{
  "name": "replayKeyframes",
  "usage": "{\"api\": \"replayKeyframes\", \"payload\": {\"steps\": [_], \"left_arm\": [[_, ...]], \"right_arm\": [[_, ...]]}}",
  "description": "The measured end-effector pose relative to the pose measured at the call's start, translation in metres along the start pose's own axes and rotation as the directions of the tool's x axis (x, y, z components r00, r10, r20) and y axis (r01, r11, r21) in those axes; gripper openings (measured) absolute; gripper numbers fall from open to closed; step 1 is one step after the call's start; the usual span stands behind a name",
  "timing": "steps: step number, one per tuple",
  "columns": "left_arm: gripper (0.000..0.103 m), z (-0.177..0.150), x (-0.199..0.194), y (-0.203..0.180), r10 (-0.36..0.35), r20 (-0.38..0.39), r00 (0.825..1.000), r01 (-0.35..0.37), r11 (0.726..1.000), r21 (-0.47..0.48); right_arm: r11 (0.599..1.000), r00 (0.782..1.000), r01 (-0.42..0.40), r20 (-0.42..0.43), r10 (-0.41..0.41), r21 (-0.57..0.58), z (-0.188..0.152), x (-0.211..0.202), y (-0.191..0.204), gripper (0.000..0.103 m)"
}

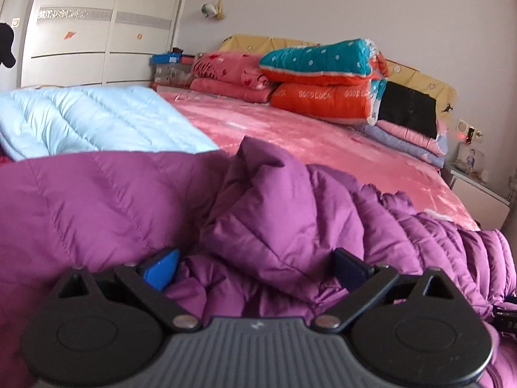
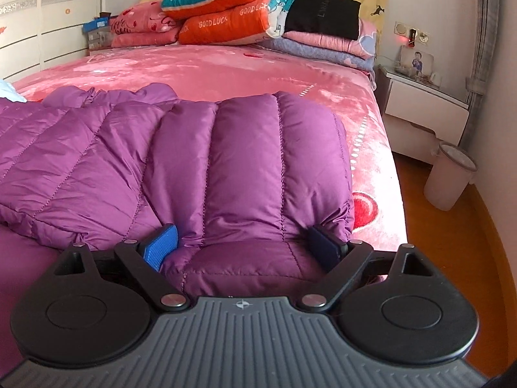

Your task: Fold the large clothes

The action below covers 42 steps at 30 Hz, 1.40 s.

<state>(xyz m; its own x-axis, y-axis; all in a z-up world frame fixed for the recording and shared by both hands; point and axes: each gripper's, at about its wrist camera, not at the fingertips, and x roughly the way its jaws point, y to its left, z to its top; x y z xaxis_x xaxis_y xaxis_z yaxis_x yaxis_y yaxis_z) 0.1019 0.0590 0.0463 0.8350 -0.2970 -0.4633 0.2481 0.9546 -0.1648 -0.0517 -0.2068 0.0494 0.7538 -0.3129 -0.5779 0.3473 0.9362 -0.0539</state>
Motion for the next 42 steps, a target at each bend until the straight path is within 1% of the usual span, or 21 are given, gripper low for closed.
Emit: {"api": "replayKeyframes", "payload": {"steps": [3, 9, 11, 14, 16, 19, 22, 23, 26, 29, 32, 35, 40, 42], "left_arm": [[0.1, -0.003, 0.002, 0.0, 0.008, -0.013, 1.0, -0.008, 1.0, 0.005], [0.1, -0.003, -0.003, -0.004, 0.005, 0.002, 1.0, -0.005, 1.0, 0.012], [0.1, -0.002, -0.008, -0.005, -0.004, 0.005, 1.0, 0.004, 1.0, 0.015], [0.1, -0.001, -0.026, -0.009, -0.027, 0.03, 0.999, 0.026, 0.999, 0.033], [0.1, -0.001, -0.04, -0.01, -0.044, 0.046, 0.998, 0.042, 0.998, 0.044], [0.1, 0.0, -0.058, -0.016, -0.038, 0.065, 0.997, 0.032, 0.996, 0.089], [0.1, 0.0, -0.077, -0.02, -0.043, 0.067, 0.997, 0.036, 0.995, 0.095], [0.1, -0.001, -0.083, -0.021, -0.045, 0.067, 0.997, 0.038, 0.994, 0.099], [0.1, -0.002, -0.106, -0.031, -0.051, 0.069, 0.996, 0.041, 0.989, 0.144], [0.1, -0.001, -0.13, -0.037, -0.054, 0.082, 0.995, 0.038, 0.982, 0.185], [0.1, 0.0, -0.157, -0.035, -0.046, 0.098, 0.994, 0.026, 0.98, 0.196], [0.1, -0.002, -0.181, -0.027, -0.019, 0.104, 0.994, 0.0, 0.984, 0.176], [0.1, -0.008, -0.215, -0.005, 0.054, 0.097, 0.994, -0.069, 0.986, 0.155], [0.1, -0.01, -0.227, 0.003, 0.084, 0.096, 0.992, -0.099, 0.983, 0.155]], "right_arm": [[1.0, 1.0, -0.01, 0.007, 0.01, 0.006, -0.001, 0.003, -0.002, 0.103], [1.0, 1.0, -0.014, 0.015, 0.014, 0.011, 0.0, 0.004, -0.003, 0.103], [1.0, 1.0, -0.01, 0.02, 0.01, 0.006, 0.0, 0.004, -0.001, 0.103], [1.0, 1.0, -0.025, 0.011, 0.024, 0.013, 0.003, 0.002, -0.003, 0.103], [1.0, 1.0, -0.011, -0.005, 0.011, 0.013, 0.01, -0.005, -0.005, 0.103], [0.998, 0.999, 0.026, 0.023, -0.027, 0.048, 0.015, -0.036, -0.01, 0.103], [0.996, 0.999, 0.038, 0.03, -0.04, 0.082, 0.015, -0.066, -0.017, 0.103], [0.995, 0.999, 0.029, 0.032, -0.032, 0.095, 0.014, -0.076, -0.02, 0.103], [0.991, 0.999, -0.031, 0.026, 0.028, 0.131, 0.005, -0.098, -0.024, 0.103], [0.987, 0.996, -0.087, 0.012, 0.086, 0.133, -0.007, -0.113, -0.022, 0.103], [0.982, 0.991, -0.127, -0.012, 0.13, 0.138, -0.02, -0.125, -0.017, 0.103], [0.972, 0.985, -0.164, -0.032, 0.171, 0.166, -0.032, -0.136, -0.016, 0.103], [0.954, 0.971, -0.209, -0.072, 0.229, 0.215, -0.052, -0.149, -0.014, 0.103], [0.953, 0.969, -0.217, -0.074, 0.237, 0.211, -0.057, -0.155, -0.01, 0.103]]}}
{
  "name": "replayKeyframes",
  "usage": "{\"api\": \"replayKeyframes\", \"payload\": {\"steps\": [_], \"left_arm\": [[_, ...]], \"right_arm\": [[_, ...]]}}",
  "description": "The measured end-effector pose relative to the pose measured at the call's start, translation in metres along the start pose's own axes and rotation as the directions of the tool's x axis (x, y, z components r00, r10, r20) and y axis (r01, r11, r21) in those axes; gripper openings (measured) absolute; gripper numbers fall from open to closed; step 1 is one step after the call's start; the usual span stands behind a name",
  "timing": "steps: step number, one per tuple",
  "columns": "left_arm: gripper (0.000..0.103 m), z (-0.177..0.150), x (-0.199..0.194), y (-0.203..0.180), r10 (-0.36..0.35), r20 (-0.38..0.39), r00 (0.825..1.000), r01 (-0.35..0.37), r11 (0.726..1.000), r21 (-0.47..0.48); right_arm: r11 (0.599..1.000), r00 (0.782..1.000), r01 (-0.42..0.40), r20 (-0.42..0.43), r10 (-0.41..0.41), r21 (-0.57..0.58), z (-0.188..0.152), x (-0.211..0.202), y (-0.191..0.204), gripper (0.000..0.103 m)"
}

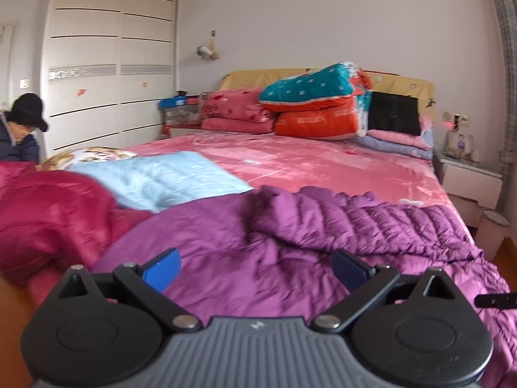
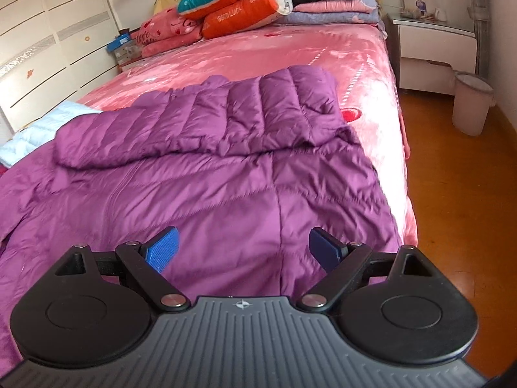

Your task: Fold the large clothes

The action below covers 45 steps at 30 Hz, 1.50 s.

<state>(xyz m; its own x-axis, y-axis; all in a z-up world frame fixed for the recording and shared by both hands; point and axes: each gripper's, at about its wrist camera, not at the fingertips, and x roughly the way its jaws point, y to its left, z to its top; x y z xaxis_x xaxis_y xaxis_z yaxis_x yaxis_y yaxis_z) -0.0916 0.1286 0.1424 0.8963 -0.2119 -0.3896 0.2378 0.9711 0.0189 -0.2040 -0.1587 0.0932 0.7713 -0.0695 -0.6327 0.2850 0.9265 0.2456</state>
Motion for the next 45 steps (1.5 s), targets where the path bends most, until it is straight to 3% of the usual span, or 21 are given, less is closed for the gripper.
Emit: {"api": "replayKeyframes", "payload": {"steps": [14, 24, 27, 30, 36, 40, 45], "left_arm": [[0.1, -0.026, -0.062, 0.056, 0.182, -0.027, 0.983, -0.182, 0.983, 0.015], [0.1, -0.06, -0.079, 0.099, 0.278, -0.085, 0.957, -0.275, 0.96, 0.047], [0.1, -0.079, -0.076, 0.12, 0.296, -0.141, 0.945, -0.298, 0.955, 0.004], [0.099, -0.098, -0.069, 0.136, 0.266, -0.213, 0.94, -0.284, 0.957, -0.062], [0.099, -0.13, -0.053, 0.157, 0.102, -0.322, 0.941, -0.197, 0.941, -0.277], [0.098, -0.152, -0.046, 0.174, 0.018, -0.356, 0.934, -0.186, 0.877, -0.443], [0.097, -0.18, -0.039, 0.189, -0.085, -0.371, 0.924, -0.176, 0.768, -0.616]], "right_arm": [[0.99, 0.999, -0.03, 0.018, 0.032, -0.135, -0.023, -0.041, 0.027, 0.103], [0.984, 0.999, -0.021, 0.025, 0.025, -0.176, -0.035, -0.069, 0.032, 0.103], [0.984, 0.999, -0.018, 0.035, 0.025, -0.179, -0.038, -0.078, 0.032, 0.103], [0.982, 0.999, -0.005, 0.034, 0.012, -0.187, -0.04, -0.081, 0.032, 0.103], [0.981, 1.0, 0.004, -0.008, -0.006, -0.196, -0.044, -0.068, 0.034, 0.103], [0.971, 1.0, -0.004, -0.018, 0.0, -0.238, -0.048, -0.062, 0.043, 0.103], [0.948, 1.0, -0.015, -0.028, 0.006, -0.318, -0.055, -0.055, 0.056, 0.103]]}}
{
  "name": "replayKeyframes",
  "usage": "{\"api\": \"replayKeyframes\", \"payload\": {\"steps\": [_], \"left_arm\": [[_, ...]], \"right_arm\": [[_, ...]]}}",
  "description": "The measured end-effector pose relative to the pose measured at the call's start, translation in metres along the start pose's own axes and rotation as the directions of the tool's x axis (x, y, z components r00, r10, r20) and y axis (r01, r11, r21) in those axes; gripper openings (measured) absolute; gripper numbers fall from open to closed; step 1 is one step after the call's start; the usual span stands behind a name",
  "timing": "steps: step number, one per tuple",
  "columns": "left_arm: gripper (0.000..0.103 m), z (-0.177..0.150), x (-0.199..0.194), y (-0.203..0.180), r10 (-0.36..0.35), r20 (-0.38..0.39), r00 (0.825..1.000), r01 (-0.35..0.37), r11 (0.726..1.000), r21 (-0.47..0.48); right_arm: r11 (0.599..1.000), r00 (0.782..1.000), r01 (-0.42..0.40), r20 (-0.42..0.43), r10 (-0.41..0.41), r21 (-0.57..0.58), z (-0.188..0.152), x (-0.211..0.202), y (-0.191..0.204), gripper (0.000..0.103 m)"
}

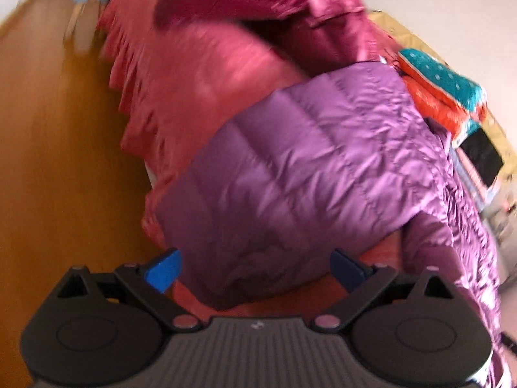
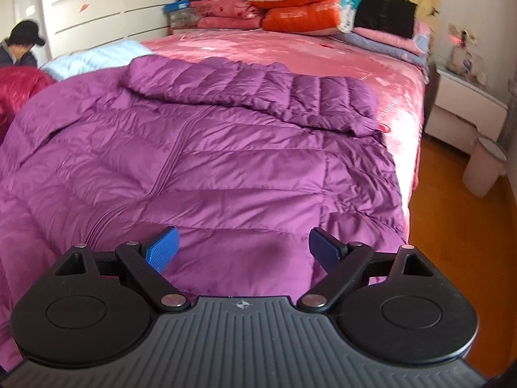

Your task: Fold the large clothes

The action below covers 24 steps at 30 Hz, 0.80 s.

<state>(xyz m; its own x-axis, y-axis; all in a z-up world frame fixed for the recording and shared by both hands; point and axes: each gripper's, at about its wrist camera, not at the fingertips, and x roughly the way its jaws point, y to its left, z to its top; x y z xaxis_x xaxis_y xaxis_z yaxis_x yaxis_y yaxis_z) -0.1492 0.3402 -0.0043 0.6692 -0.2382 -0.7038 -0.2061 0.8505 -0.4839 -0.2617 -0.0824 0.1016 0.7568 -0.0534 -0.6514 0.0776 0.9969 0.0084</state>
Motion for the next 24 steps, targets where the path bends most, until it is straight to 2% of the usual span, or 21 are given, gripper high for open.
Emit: {"api": "replayKeyframes", "payload": {"steps": [3, 5, 6, 7, 8, 9, 10, 11, 13, 16, 17, 18, 20, 24], "left_arm": [[0.097, -0.005, 0.009, 0.016, -0.064, -0.028, 0.998, 0.06, 0.99, -0.129], [0.097, -0.009, 0.013, 0.03, -0.135, -0.022, 0.991, 0.125, 0.962, -0.244], [0.097, -0.011, 0.018, 0.041, -0.199, -0.019, 0.98, 0.181, 0.925, -0.334], [0.097, -0.015, 0.024, 0.05, -0.261, -0.018, 0.965, 0.229, 0.876, -0.425], [0.097, -0.019, 0.031, 0.059, -0.318, -0.012, 0.948, 0.265, 0.81, -0.523], [0.097, -0.027, 0.039, 0.071, -0.366, 0.003, 0.931, 0.287, 0.724, -0.627], [0.097, -0.033, 0.043, 0.078, -0.386, 0.019, 0.922, 0.291, 0.661, -0.692], [0.097, -0.04, 0.047, 0.083, -0.393, 0.037, 0.919, 0.291, 0.611, -0.736], [0.098, -0.051, 0.052, 0.086, -0.416, 0.057, 0.907, 0.301, 0.549, -0.78], [0.1, -0.064, 0.062, 0.084, -0.497, 0.086, 0.864, 0.33, 0.429, -0.841], [0.101, -0.064, 0.063, 0.082, -0.512, 0.094, 0.854, 0.339, 0.41, -0.846], [0.102, -0.063, 0.065, 0.078, -0.52, 0.098, 0.849, 0.346, 0.405, -0.846], [0.102, -0.062, 0.069, 0.075, -0.52, 0.095, 0.849, 0.344, 0.407, -0.846], [0.102, -0.055, 0.081, 0.081, -0.457, 0.122, 0.881, 0.328, 0.405, -0.853]], "right_arm": [[0.999, 1.0, -0.015, 0.005, 0.015, -0.042, -0.002, 0.001, 0.008, 0.103], [0.997, 1.0, -0.022, 0.011, 0.023, -0.069, -0.003, 0.002, 0.013, 0.103], [0.996, 1.0, -0.025, 0.013, 0.026, -0.082, -0.004, 0.002, 0.016, 0.103], [0.995, 1.0, -0.028, 0.012, 0.029, -0.092, -0.004, 0.003, 0.016, 0.103], [0.994, 0.999, -0.03, 0.01, 0.031, -0.102, -0.005, 0.004, 0.017, 0.103], [0.993, 0.999, -0.031, 0.008, 0.032, -0.11, -0.005, 0.005, 0.018, 0.103], [0.993, 0.999, -0.032, 0.005, 0.033, -0.115, -0.006, 0.006, 0.019, 0.103], [0.993, 0.999, -0.033, 0.002, 0.034, -0.117, -0.005, 0.008, 0.019, 0.103], [0.993, 0.999, -0.038, -0.006, 0.037, -0.114, -0.006, 0.01, 0.021, 0.103], [0.993, 0.999, -0.043, -0.017, 0.041, -0.11, -0.006, 0.012, 0.021, 0.103], [0.993, 0.999, -0.044, -0.022, 0.042, -0.11, -0.007, 0.014, 0.021, 0.103], [0.993, 0.999, -0.043, -0.026, 0.041, -0.109, -0.007, 0.015, 0.021, 0.103], [0.993, 0.999, -0.042, -0.034, 0.039, -0.11, -0.007, 0.018, 0.022, 0.103], [0.993, 0.999, -0.042, -0.039, 0.037, -0.114, -0.007, 0.021, 0.026, 0.103]]}}
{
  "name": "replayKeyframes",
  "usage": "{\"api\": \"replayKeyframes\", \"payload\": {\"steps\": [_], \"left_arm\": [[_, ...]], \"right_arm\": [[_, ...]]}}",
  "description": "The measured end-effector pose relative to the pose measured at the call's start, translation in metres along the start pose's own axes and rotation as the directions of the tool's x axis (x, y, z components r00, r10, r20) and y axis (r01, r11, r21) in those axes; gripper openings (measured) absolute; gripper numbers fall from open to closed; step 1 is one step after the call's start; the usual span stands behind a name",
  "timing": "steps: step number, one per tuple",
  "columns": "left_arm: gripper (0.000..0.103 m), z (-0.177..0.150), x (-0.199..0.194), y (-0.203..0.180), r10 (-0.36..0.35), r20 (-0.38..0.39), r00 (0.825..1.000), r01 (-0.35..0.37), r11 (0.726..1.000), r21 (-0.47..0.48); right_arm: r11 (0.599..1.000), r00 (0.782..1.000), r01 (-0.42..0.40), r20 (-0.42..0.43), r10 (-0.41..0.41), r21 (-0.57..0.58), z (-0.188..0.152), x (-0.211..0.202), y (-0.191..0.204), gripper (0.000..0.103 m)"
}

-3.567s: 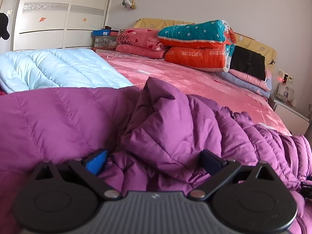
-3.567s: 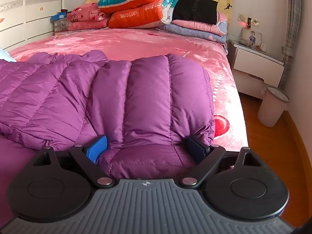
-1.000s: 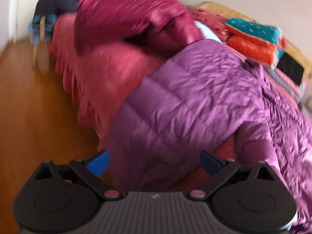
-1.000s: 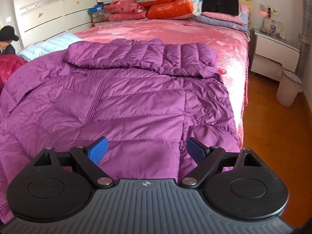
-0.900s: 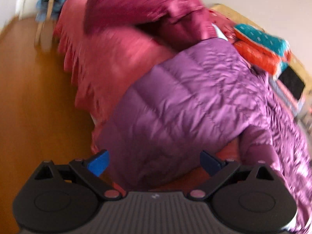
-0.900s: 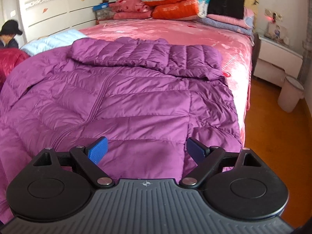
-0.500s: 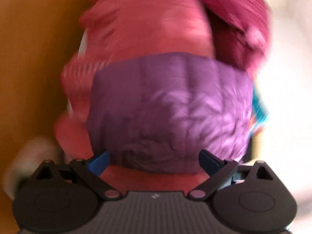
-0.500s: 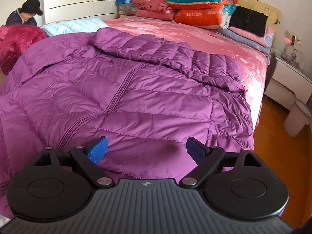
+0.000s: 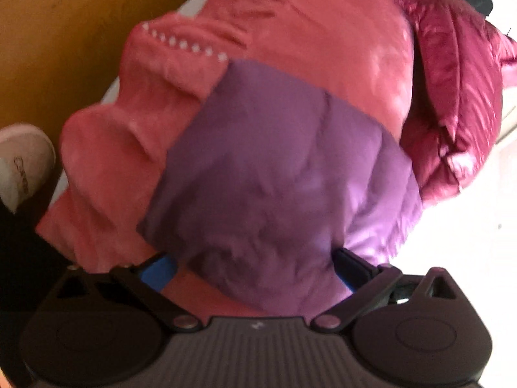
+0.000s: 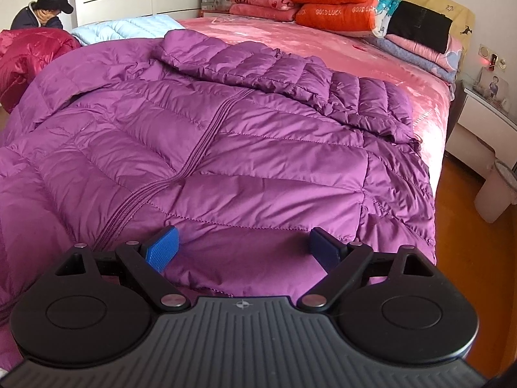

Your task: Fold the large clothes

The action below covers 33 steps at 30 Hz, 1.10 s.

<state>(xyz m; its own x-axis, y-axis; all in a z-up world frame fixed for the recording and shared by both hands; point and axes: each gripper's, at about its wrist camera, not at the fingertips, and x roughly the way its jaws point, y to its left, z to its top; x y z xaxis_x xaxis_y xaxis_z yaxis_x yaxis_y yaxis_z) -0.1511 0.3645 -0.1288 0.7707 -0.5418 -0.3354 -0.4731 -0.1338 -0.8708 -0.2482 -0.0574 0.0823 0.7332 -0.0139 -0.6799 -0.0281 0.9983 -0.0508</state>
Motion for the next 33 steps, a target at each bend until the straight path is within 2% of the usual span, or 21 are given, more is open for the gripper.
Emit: {"api": "replayKeyframes", "payload": {"steps": [4, 6, 9, 11, 12, 14, 19, 21, 27, 33], "left_arm": [[0.101, 0.005, 0.001, -0.007, -0.011, 0.036, 0.999, 0.01, 0.999, 0.033], [0.095, 0.004, -0.003, -0.012, -0.027, 0.06, 0.998, 0.023, 0.998, 0.058], [0.076, 0.004, -0.016, -0.023, -0.041, 0.111, 0.993, 0.031, 0.995, 0.096], [0.056, 0.003, -0.024, -0.033, -0.04, 0.138, 0.99, 0.021, 0.99, 0.139], [0.052, 0.002, -0.027, -0.04, -0.045, 0.156, 0.987, 0.018, 0.985, 0.17], [0.037, -0.002, -0.032, -0.05, -0.052, 0.182, 0.982, 0.013, 0.978, 0.21], [0.019, -0.007, -0.038, -0.077, -0.07, 0.235, 0.969, -0.002, 0.956, 0.295], [0.015, -0.01, -0.043, -0.087, -0.083, 0.25, 0.965, -0.002, 0.947, 0.321], [0.015, -0.024, -0.053, -0.135, -0.132, 0.275, 0.952, 0.003, 0.905, 0.426], [0.015, -0.055, -0.054, -0.2, -0.223, 0.26, 0.939, 0.04, 0.827, 0.561]], "right_arm": [[1.0, 1.0, 0.0, -0.003, 0.0, -0.004, -0.001, 0.002, 0.002, 0.103], [1.0, 1.0, -0.002, -0.005, 0.002, -0.004, -0.001, 0.004, 0.002, 0.103], [1.0, 1.0, -0.004, -0.005, 0.004, -0.002, -0.001, 0.004, 0.001, 0.103], [1.0, 1.0, -0.005, -0.004, 0.005, -0.002, -0.001, 0.004, 0.001, 0.103], [1.0, 1.0, -0.005, -0.004, 0.005, 0.0, -0.001, 0.004, 0.001, 0.103], [1.0, 1.0, -0.006, -0.004, 0.006, 0.005, 0.0, 0.004, 0.0, 0.103], [1.0, 1.0, -0.016, 0.001, 0.016, 0.022, 0.001, 0.002, -0.004, 0.103], [0.999, 1.0, -0.017, 0.007, 0.017, 0.031, 0.002, 0.0, -0.006, 0.103], [0.995, 0.999, -0.018, 0.049, 0.013, 0.1, 0.009, -0.012, -0.021, 0.103], [0.988, 0.993, 0.022, 0.11, -0.039, 0.151, 0.021, -0.021, -0.039, 0.103]]}}
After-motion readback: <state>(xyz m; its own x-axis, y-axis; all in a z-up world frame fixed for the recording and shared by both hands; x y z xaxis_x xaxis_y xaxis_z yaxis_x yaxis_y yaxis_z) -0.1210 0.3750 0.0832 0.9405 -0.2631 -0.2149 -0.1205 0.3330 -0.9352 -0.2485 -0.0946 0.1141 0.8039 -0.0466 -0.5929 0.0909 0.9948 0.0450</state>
